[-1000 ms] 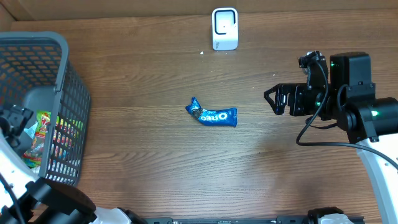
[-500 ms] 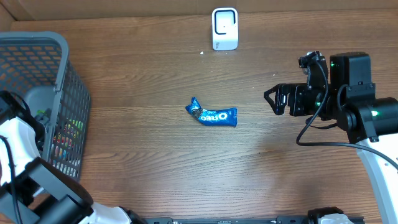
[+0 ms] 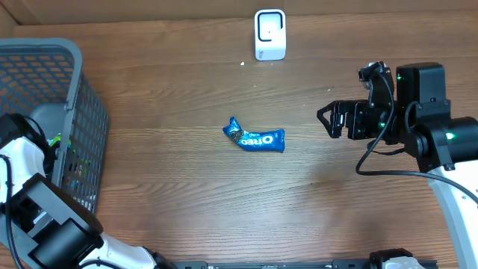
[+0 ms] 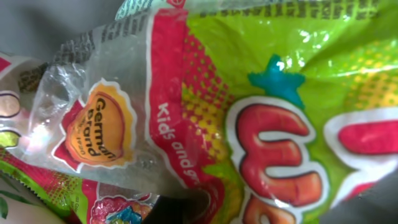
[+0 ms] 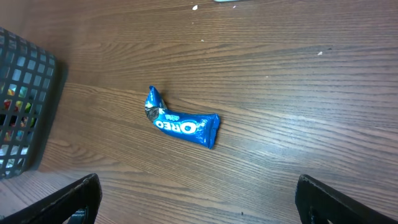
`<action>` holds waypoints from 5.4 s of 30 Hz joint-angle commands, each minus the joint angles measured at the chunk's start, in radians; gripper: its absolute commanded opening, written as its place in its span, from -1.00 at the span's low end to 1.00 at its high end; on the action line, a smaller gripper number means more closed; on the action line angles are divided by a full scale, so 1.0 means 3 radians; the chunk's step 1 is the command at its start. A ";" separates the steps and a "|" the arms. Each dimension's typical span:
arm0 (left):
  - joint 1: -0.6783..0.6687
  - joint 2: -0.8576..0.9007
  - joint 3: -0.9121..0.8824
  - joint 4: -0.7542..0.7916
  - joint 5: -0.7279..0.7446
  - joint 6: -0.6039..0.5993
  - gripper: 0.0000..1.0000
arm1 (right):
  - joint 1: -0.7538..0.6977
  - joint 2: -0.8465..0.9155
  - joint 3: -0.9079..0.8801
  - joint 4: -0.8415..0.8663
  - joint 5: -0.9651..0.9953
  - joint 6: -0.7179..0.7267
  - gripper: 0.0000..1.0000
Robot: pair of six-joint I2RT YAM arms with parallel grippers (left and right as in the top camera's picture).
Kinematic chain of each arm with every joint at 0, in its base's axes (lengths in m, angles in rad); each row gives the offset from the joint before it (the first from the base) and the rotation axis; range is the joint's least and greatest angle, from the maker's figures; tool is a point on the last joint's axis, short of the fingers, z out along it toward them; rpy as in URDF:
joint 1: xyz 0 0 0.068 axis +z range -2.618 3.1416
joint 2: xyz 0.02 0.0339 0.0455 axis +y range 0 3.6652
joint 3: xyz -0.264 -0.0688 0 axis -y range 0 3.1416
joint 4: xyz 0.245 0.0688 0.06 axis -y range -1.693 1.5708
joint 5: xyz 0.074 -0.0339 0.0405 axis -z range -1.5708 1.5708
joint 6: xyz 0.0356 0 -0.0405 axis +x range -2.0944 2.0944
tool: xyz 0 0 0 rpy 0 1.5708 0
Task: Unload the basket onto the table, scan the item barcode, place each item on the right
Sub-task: 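Reach the left gripper into the basket and grasp the Haribo bag, then place the Haribo bag on the table left of the Oreo pack, then reach the left gripper into the basket and grasp the green wipes pack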
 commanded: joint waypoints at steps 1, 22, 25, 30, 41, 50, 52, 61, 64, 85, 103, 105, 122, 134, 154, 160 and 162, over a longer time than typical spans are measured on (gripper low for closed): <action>-0.0001 0.0154 0.0191 -0.0231 -0.0022 -0.0071 -0.92 | 0.0013 -0.0003 0.0084 0.0001 0.0009 -0.0014 1.00; -0.0193 -0.0987 0.2742 -0.1720 0.0940 0.0220 -0.92 | 0.0013 -0.0003 0.0084 0.0024 0.0008 0.0000 1.00; -0.0465 -0.1222 0.2742 -0.1754 0.1091 0.0422 -0.92 | 0.0013 -0.0003 0.0084 0.0024 0.0008 0.0000 1.00; -0.1152 -0.1354 0.2736 -0.2079 0.1101 0.0534 -0.92 | 0.0013 -0.0003 0.0084 0.0024 0.0008 0.0000 1.00; -0.2476 -0.1255 0.1179 -0.1729 0.1010 0.0188 -0.91 | 0.0013 -0.0003 0.0084 -0.0066 0.0009 -0.0001 1.00; -0.2761 -0.1183 -0.0256 -0.0329 0.0984 0.0117 -0.92 | 0.0013 -0.0003 0.0084 -0.0111 0.0008 0.0000 1.00; -0.2797 -0.1071 -0.0587 -0.0015 0.0985 0.0116 -0.92 | 0.0013 -0.0003 0.0084 -0.0177 0.0009 -0.0001 1.00; -0.2809 -0.0652 -0.0902 0.0240 0.0984 0.0128 -0.90 | 0.0013 -0.0003 0.0084 -0.0184 0.0009 -0.0001 1.00; -0.2809 -0.0649 -0.0898 0.0290 0.0987 0.0128 -0.47 | 0.0013 -0.0003 0.0084 -0.0174 0.0008 0.0000 1.00; -0.2809 -0.0654 0.1976 -0.1598 0.0996 0.0333 0.82 | 0.0013 -0.0003 0.0084 -0.0215 0.0008 -0.0001 1.00; -0.1737 -0.0646 0.3869 -0.2691 0.0525 0.0367 0.99 | 0.0013 -0.0003 0.0084 -0.0221 0.0008 -0.0001 1.00; -0.1420 -0.0631 0.3867 -0.2688 0.0467 0.0167 1.00 | 0.0013 -0.0003 0.0084 -0.0237 0.0008 -0.0001 1.00; -0.0604 -0.0046 0.3791 -0.2839 0.0281 -0.0125 0.98 | 0.0013 -0.0003 0.0084 -0.0276 0.0010 -0.0003 1.00; -0.0341 0.0032 0.3048 -0.2682 -0.0267 -0.0470 0.99 | 0.0013 -0.0003 0.0084 -0.0276 0.0010 -0.0003 1.00; -0.0154 0.0032 0.0982 -0.0848 0.0132 0.0145 0.75 | 0.0013 -0.0003 0.0084 -0.0275 0.0020 -0.0003 1.00; -0.0150 0.0032 0.0497 -0.0300 -0.0123 0.0155 0.75 | 0.0013 -0.0003 0.0084 -0.0275 0.0020 -0.0003 1.00; -0.0150 0.0032 0.0394 -0.0155 -0.0155 0.0158 0.75 | 0.0013 -0.0003 0.0084 -0.0275 0.0020 -0.0003 1.00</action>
